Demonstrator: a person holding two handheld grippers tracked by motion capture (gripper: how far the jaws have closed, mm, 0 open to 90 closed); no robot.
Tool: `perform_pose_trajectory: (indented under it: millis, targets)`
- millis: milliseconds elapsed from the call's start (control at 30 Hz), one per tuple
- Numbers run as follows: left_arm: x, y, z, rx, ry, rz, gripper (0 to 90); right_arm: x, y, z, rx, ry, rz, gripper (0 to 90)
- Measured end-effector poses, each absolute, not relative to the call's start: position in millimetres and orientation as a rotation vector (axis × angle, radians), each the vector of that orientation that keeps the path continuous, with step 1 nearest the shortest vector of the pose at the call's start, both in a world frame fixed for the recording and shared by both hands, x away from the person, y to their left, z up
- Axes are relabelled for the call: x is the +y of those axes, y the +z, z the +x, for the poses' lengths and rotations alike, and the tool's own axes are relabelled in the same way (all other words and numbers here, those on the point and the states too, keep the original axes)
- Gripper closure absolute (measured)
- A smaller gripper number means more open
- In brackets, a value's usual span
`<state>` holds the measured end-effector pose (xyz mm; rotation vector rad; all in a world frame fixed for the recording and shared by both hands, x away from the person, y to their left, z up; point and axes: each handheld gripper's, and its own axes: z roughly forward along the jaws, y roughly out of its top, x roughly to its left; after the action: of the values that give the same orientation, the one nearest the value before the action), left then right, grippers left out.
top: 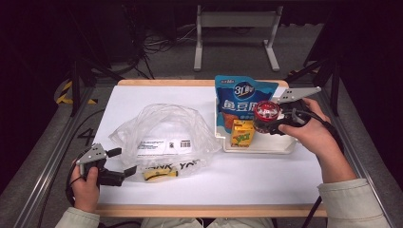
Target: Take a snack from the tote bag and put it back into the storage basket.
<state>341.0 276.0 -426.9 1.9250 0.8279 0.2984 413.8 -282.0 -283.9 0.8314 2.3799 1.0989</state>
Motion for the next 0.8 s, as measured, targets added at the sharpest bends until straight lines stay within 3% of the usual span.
perform_pose_trajectory:
  millis: [800]
  targets:
    - [276.8, -425.9, 339.2, 0.804, 0.304, 1.902, 2.9, -322.1, -312.3, 427.1, 2.338, 1.062, 0.911, 25.8]
